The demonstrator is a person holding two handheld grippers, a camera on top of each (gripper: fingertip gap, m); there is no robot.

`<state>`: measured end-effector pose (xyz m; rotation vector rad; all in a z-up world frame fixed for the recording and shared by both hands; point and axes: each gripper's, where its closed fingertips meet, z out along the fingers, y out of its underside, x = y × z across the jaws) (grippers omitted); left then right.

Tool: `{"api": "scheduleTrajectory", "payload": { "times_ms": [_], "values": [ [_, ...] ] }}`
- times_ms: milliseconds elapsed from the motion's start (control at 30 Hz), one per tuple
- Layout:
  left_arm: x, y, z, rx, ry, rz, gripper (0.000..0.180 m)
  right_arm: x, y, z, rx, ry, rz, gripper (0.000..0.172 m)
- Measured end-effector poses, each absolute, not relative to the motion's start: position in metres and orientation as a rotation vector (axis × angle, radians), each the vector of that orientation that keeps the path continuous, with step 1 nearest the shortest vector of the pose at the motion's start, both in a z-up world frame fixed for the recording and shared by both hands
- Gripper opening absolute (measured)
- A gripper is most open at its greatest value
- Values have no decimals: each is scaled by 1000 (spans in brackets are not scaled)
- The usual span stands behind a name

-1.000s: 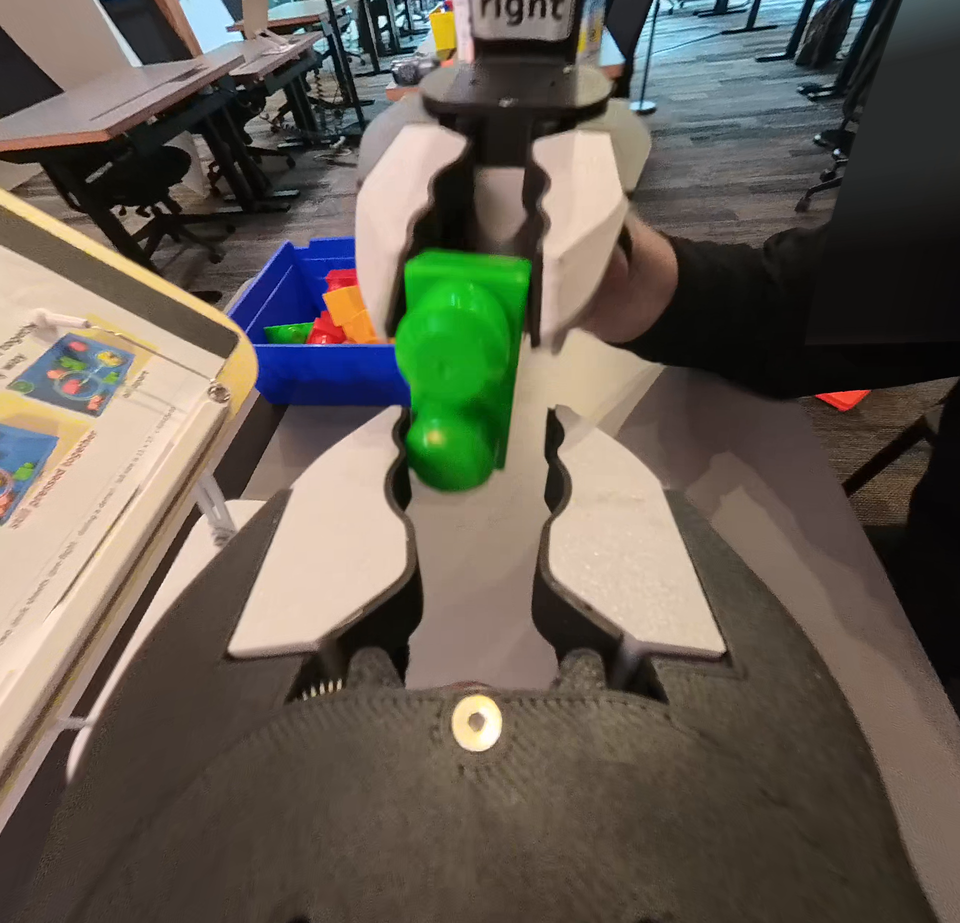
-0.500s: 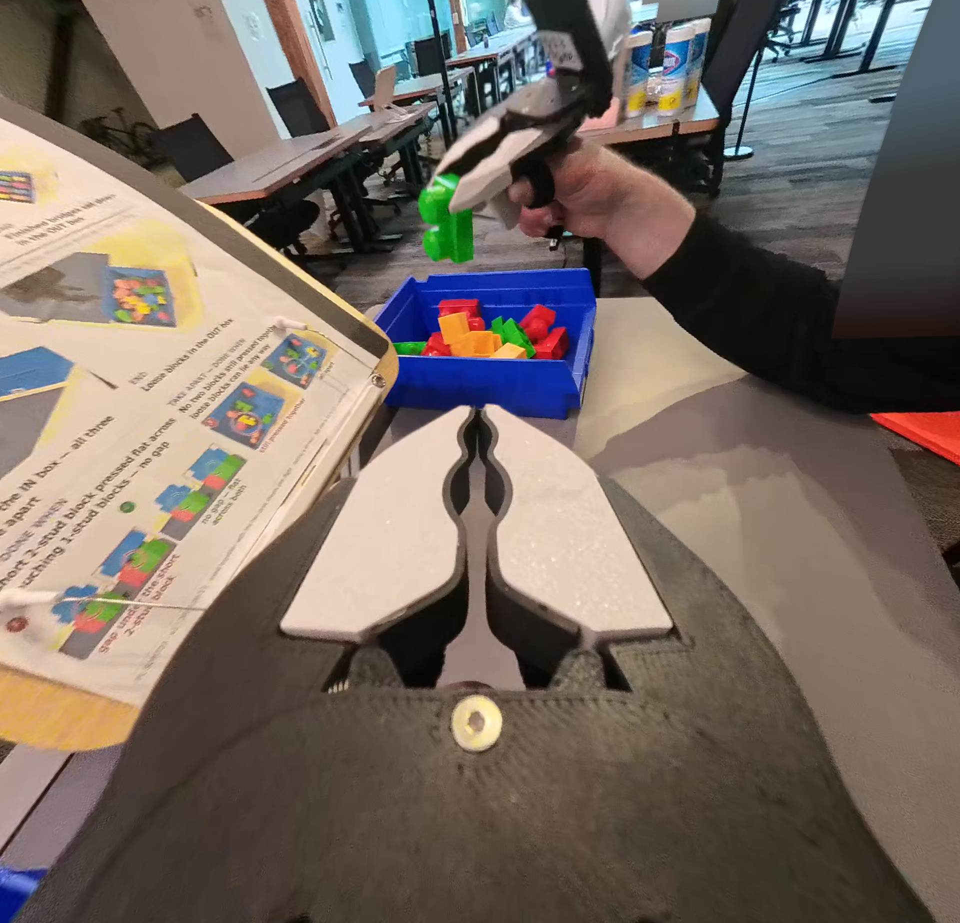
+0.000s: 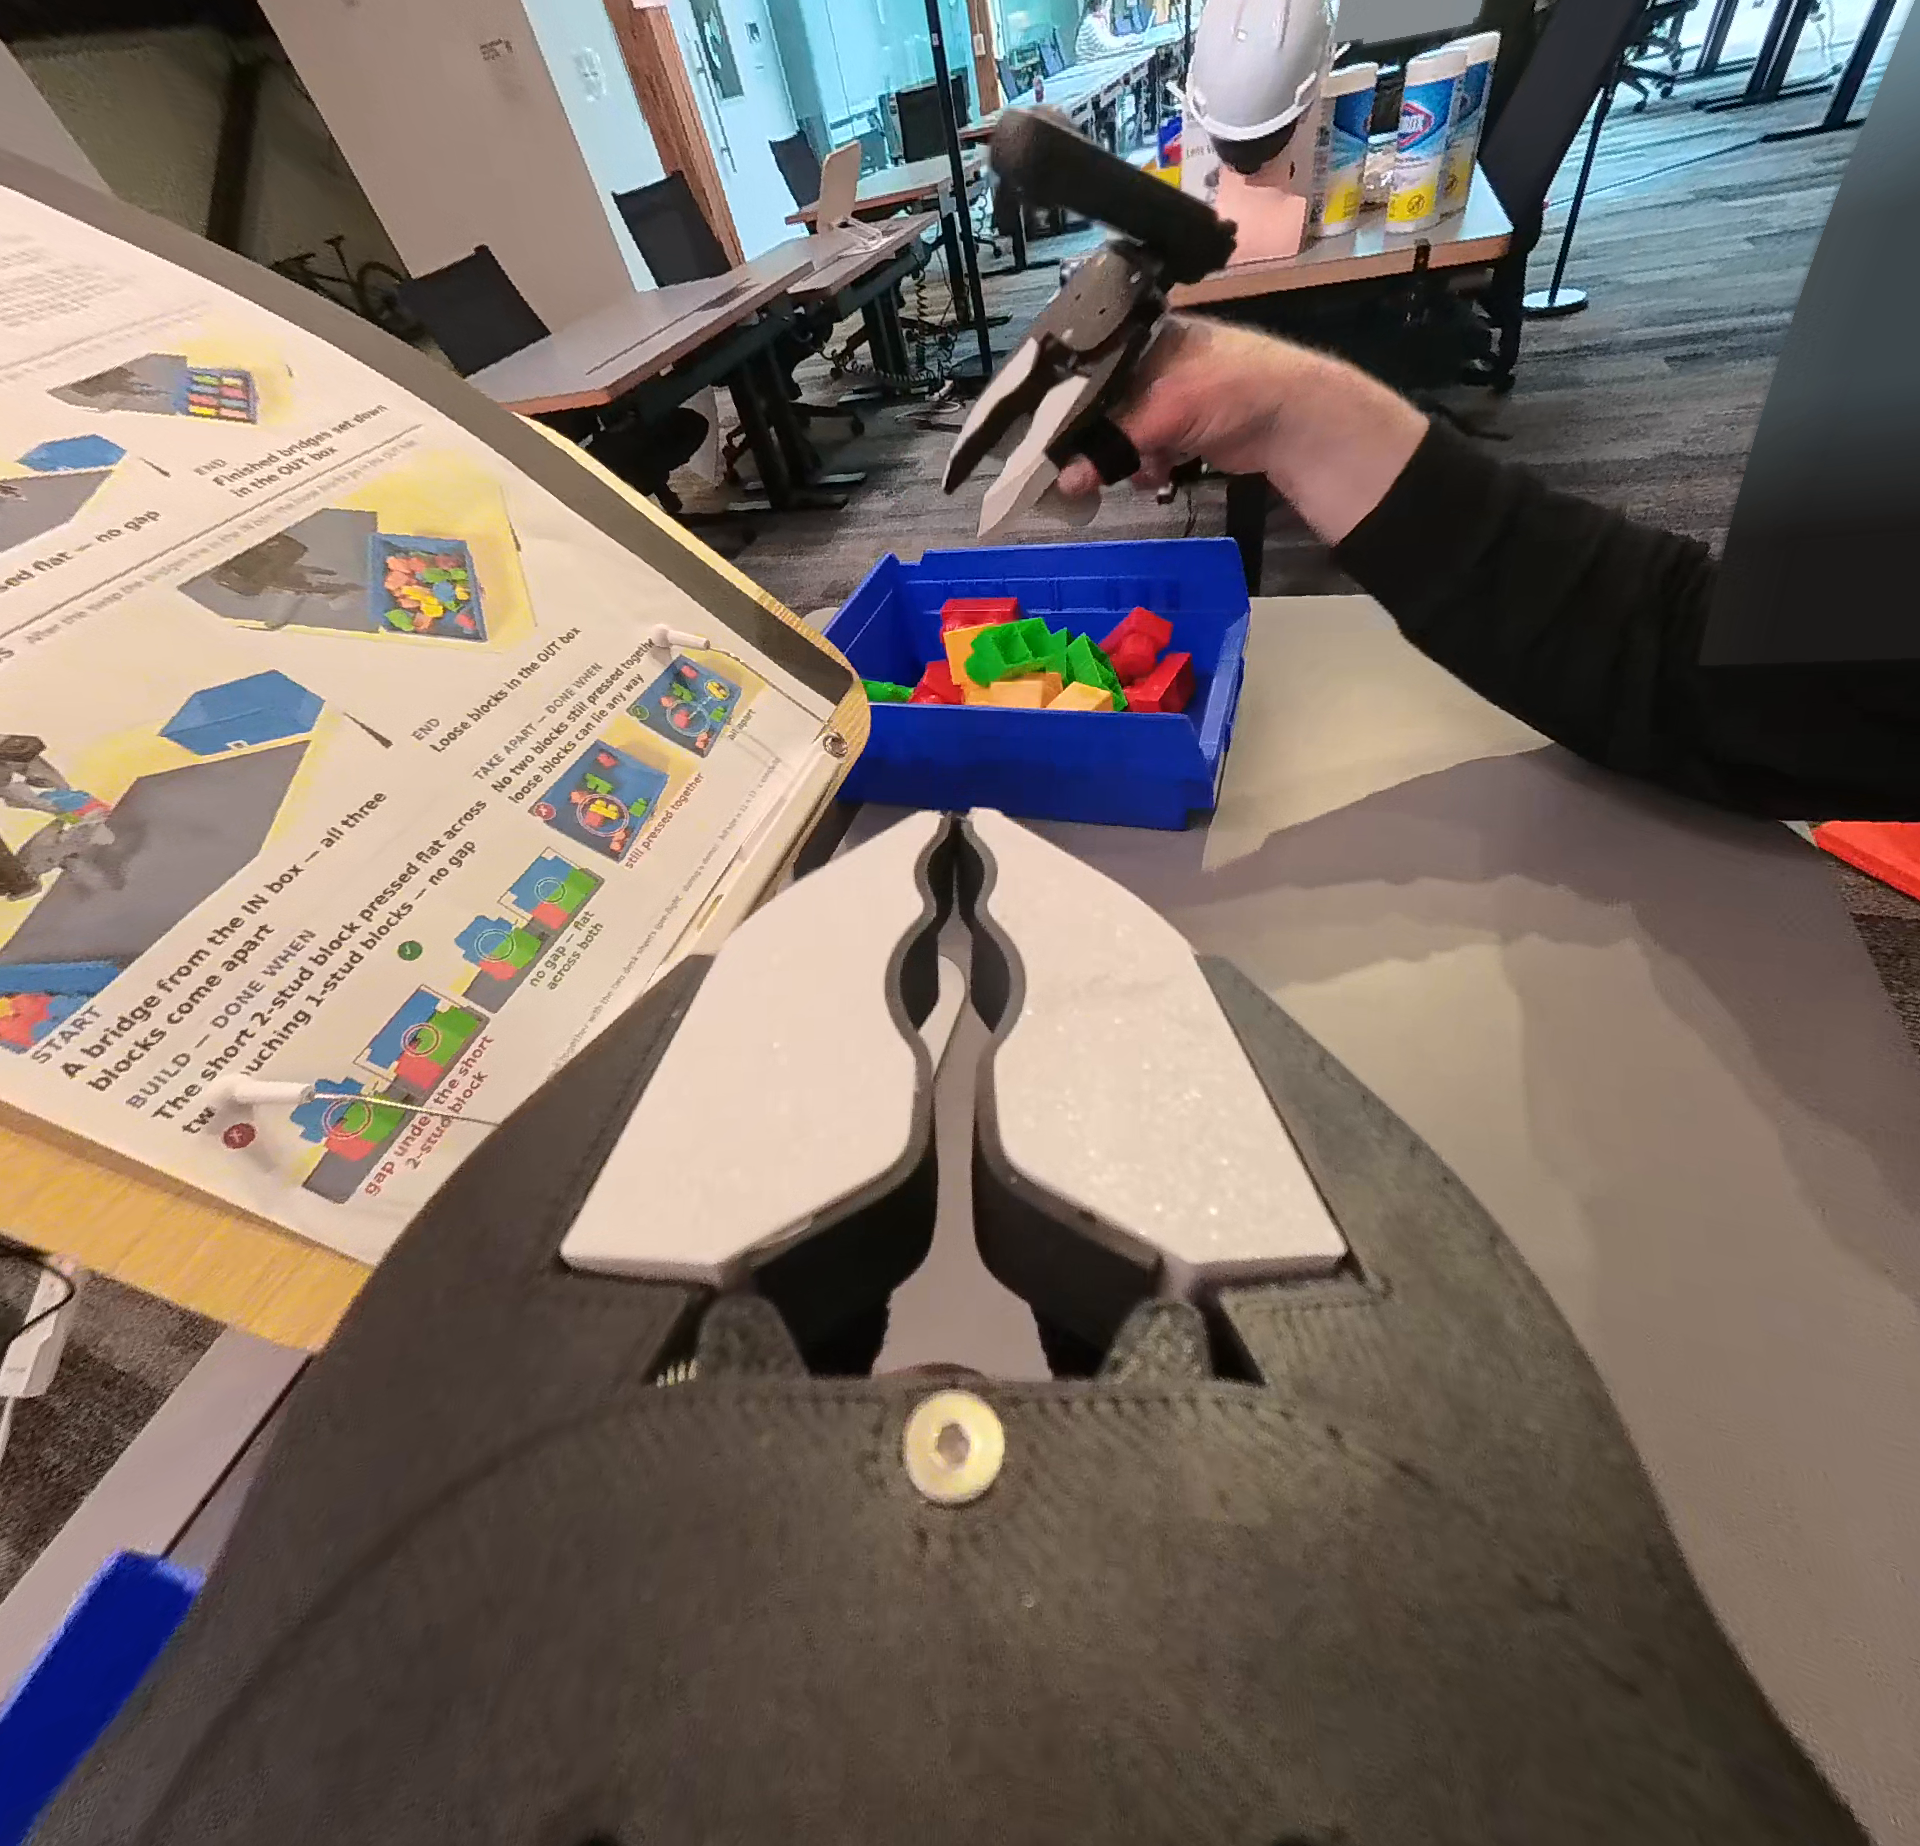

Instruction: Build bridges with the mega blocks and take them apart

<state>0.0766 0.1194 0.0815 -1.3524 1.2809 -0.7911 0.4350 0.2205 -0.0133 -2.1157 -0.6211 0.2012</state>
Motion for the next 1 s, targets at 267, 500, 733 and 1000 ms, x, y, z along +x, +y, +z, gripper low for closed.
{"api": "scheduleTrajectory", "payload": {
  "times_ms": [267, 500, 733, 1000],
  "values": [
    [70, 121, 87, -1344, 1258, -776, 0, 431, 206, 40, -1914, -610, 125, 35],
    [62, 125, 93, -1337, 1220, -747, 0, 427, 188, 80, -1740, -636, 39, 0],
    [29, 128, 106, -1347, 1106, -730, 0, 419, 167, 106, -1650, -636, 1, 7],
    [-55, 157, 81, -1486, 849, -594, 16, 437, 151, 115, -1603, -536, -142, 37]
  ]
}}
